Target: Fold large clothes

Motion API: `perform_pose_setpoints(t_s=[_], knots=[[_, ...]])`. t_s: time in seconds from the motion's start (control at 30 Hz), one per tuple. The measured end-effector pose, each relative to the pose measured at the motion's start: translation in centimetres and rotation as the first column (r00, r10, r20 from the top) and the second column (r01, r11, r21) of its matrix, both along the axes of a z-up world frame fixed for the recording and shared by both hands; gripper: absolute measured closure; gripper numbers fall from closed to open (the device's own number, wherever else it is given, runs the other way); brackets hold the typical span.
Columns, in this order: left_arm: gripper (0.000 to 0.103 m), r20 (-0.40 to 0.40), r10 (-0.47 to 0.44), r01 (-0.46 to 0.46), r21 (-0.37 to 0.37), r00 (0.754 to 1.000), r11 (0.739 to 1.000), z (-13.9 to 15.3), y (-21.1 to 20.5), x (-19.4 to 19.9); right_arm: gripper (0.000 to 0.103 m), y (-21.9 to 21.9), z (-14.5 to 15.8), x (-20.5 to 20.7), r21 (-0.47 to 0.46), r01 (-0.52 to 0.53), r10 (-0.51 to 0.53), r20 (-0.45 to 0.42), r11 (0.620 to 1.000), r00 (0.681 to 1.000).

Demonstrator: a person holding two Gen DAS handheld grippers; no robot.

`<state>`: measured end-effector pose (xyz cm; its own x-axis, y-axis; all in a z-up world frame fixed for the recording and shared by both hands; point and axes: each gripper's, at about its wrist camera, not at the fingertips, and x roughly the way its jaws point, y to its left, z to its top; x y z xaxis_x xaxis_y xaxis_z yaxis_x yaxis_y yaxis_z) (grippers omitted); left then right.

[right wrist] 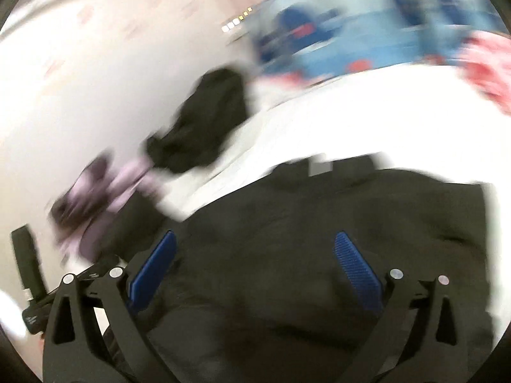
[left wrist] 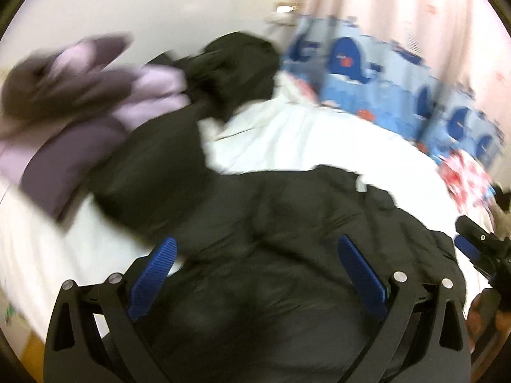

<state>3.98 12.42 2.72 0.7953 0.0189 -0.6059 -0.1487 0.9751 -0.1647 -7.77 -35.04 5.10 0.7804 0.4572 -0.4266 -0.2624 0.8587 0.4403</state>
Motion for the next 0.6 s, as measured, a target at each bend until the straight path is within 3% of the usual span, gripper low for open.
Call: perform_pose_setpoints(t_s=[0.1,0.17,0.2,0.27,0.3,0.37,0.47,0.5,0.53,0.6], knots=[[0.006,-0.002,-0.07,0.07,0.117,0.998,0.991,-0.1,-3.8,3.8,0.007,-7.3,-1.4,0.5,0.05,0.192,-0.187,-0.101,0.98,0.977],[0.006,-0.097,-0.085,0.106,0.225,0.992,0.969,-2.3,-6.1,7.8,0.007,-10.9,-5.0,1.4,0.079,0.281,-0.258,-0.225,0.956,0.94],[0.006,-0.138,-0.089,0.121,0.244,0.986,0.962,-3.3,-6.6,9.0,0.007,-12.1,-6.5,1.6,0.07,0.308,-0.279,-0.272,0.949,0.921],[0.006,-0.312,-0.099,0.186,0.26,0.945,0.947,-7.8,-7.7,12.4,0.007,-13.3,-10.7,2.2,0.034,0.301,-0.267,-0.38,0.953,0.886],[0.005,-0.417,-0.122,0.24,0.242,0.9,0.94,-10.9,-8.1,14.0,0.007,-13.5,-12.0,2.3,0.025,0.289,-0.256,-0.391,0.957,0.884],[0.005,-0.43,-0.127,0.245,0.232,0.894,0.941,-12.6,-8.4,14.6,0.007,-13.5,-12.3,2.1,0.031,0.277,-0.246,-0.374,0.96,0.894],[0.006,-0.413,-0.113,0.243,0.279,0.904,0.929,-11.4,-8.7,14.1,0.007,-12.8,-11.9,2.5,0.004,0.271,-0.247,-0.398,0.963,0.883],[0.006,-0.394,-0.111,0.248,0.315,0.912,0.916,-10.6,-8.9,13.5,0.007,-13.2,-11.8,2.2,0.029,0.283,-0.247,-0.408,0.959,0.879],[0.006,-0.359,-0.122,0.265,0.382,0.925,0.886,-9.4,-9.2,12.2,0.007,-13.0,-11.8,2.2,0.059,0.294,-0.244,-0.418,0.954,0.875],[0.006,-0.293,-0.157,0.297,0.532,0.943,0.793,-7.3,-9.7,9.3,0.007,-13.1,-11.9,1.6,0.125,0.312,-0.235,-0.419,0.942,0.877]])
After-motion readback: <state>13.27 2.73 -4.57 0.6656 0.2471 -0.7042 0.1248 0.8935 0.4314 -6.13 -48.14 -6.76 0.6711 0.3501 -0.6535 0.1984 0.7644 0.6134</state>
